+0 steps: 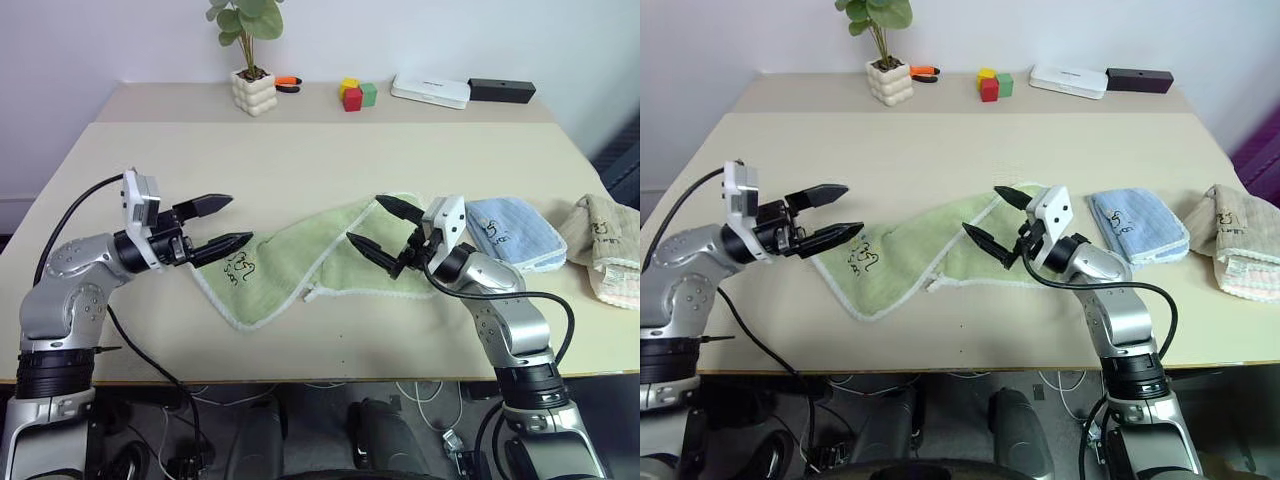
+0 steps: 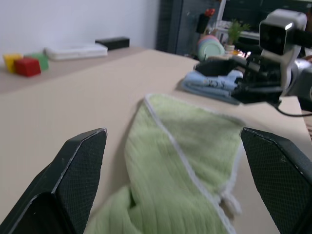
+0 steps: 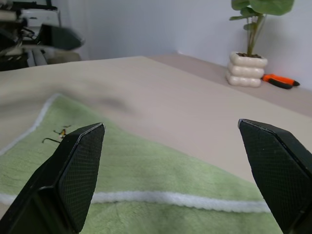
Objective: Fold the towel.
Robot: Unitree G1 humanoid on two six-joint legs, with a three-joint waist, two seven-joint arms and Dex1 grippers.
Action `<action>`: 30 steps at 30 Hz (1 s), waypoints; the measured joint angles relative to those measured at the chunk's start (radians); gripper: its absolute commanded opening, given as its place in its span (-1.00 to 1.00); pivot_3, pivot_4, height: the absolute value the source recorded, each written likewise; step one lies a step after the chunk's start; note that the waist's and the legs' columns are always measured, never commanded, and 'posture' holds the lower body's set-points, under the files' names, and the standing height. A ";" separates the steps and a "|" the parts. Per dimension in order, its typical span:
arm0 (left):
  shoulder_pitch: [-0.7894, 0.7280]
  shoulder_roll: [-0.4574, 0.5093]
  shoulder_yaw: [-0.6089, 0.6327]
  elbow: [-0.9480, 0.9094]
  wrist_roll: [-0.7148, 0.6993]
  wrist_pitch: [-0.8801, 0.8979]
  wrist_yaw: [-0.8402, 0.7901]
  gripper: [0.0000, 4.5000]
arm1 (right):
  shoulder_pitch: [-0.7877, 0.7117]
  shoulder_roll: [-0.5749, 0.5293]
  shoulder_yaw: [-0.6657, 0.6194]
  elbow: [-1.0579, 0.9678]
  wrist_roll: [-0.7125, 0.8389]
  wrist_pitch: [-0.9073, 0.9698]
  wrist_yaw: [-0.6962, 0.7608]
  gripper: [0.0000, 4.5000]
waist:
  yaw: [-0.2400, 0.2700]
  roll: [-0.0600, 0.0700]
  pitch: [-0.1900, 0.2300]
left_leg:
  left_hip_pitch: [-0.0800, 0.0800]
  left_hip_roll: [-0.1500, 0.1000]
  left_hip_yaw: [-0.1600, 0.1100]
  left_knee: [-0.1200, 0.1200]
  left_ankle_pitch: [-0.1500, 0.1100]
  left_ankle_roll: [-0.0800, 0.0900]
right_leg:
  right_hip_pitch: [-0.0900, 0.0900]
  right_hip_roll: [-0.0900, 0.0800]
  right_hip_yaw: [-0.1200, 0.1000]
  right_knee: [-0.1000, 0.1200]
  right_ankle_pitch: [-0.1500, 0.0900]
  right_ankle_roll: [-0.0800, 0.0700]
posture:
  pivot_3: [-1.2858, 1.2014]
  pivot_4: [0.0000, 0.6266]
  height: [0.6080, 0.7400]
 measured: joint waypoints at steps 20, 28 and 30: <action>0.025 -0.030 -0.116 0.028 0.043 -0.015 -0.155 1.00 | -0.051 -0.049 -0.031 0.016 -0.013 -0.021 -0.017 0.99 | -0.007 0.000 0.000 | 0.000 0.000 0.000 -0.002 0.000 0.000 | -0.002 0.001 0.000 0.001 0.001 0.002 | 0.03 -0.52 1.00; 0.106 0.039 -0.125 -0.082 0.042 0.000 -0.186 1.00 | -0.074 -0.052 -0.030 0.054 -0.012 -0.031 0.018 0.99 | -0.008 0.000 0.000 | 0.000 0.001 0.000 -0.002 0.000 0.000 | -0.002 0.001 0.000 0.001 0.001 0.002 | 0.03 -0.52 1.00; 0.116 0.068 -0.123 -0.107 0.042 0.007 -0.193 1.00 | -0.083 -0.052 -0.025 0.074 -0.013 -0.042 0.034 0.99 | -0.009 0.000 0.000 | 0.000 0.000 0.000 -0.002 0.000 0.000 | -0.002 0.000 0.000 0.000 0.001 0.002 | 0.03 -0.52 1.00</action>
